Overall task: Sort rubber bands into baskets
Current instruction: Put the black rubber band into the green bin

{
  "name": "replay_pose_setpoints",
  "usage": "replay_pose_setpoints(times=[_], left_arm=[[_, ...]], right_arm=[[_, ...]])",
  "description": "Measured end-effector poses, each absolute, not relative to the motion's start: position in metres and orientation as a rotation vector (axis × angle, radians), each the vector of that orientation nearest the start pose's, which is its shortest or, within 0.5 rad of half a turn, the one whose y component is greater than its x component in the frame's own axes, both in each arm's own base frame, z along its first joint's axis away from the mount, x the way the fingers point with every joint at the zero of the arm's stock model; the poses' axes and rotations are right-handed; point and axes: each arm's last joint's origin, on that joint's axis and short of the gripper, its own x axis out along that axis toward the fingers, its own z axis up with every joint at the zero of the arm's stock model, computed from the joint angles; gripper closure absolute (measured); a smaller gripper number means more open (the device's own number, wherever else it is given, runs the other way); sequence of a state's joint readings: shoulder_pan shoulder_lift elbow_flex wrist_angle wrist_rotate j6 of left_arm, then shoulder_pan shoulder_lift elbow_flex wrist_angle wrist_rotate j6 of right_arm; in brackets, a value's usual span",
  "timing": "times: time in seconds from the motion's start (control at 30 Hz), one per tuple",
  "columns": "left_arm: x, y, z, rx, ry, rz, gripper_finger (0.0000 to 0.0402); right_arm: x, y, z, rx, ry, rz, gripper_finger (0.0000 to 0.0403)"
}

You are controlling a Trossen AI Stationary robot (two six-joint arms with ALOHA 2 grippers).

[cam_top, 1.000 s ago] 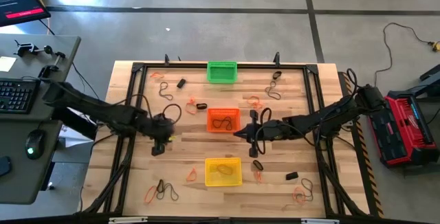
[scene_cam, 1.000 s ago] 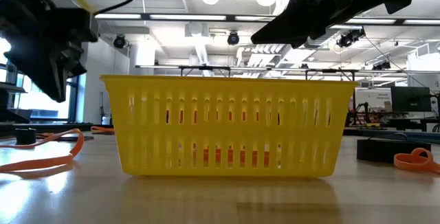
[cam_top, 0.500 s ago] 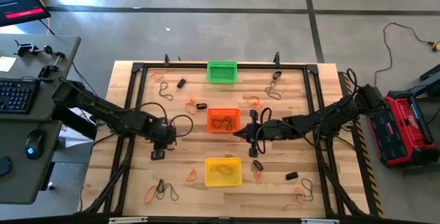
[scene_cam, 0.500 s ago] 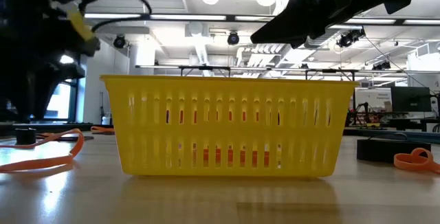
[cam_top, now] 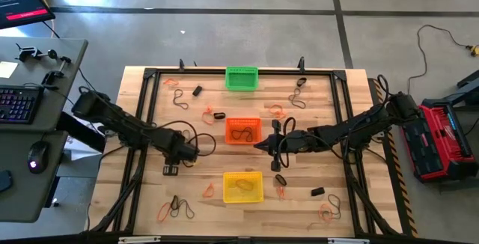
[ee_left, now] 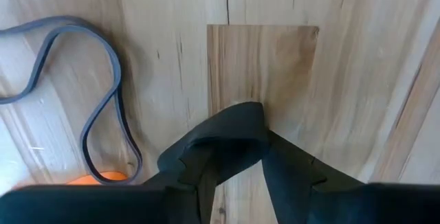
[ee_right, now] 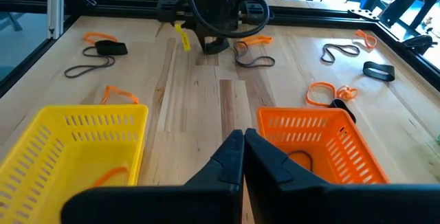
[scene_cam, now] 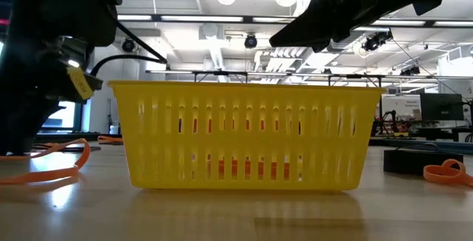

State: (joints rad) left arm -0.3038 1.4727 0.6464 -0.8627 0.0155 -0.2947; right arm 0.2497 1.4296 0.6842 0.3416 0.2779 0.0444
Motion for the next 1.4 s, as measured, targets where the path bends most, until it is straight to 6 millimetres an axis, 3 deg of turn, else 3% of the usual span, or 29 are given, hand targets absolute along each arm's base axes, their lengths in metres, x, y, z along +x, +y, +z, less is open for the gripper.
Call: replay_pose_setpoints(times=[0.23, 0.37, 0.67, 1.0, 1.4], left_arm=[[0.184, -0.057, 0.137, 0.048, 1.659, 0.008, 0.0357], [0.193, -0.059, 0.152, 0.071, 1.584, -0.001, 0.0395], [0.217, -0.041, 0.186, 0.035, 1.447, -0.008, 0.04], [0.246, 0.024, 0.217, 0.055, 1.214, 0.052, 0.0401], [0.298, 0.131, 0.261, 0.074, 1.083, 0.173, 0.0401]], right_arm=[[0.284, 0.064, 0.205, -0.061, 0.389, -0.036, 0.0403], [0.284, 0.064, 0.205, -0.061, 0.389, -0.036, 0.0403], [0.284, 0.064, 0.205, -0.061, 0.389, -0.036, 0.0403], [0.285, 0.062, 0.203, -0.065, 0.401, -0.056, 0.0403], [0.294, 0.035, 0.188, -0.046, 0.462, -0.133, 0.0403]])
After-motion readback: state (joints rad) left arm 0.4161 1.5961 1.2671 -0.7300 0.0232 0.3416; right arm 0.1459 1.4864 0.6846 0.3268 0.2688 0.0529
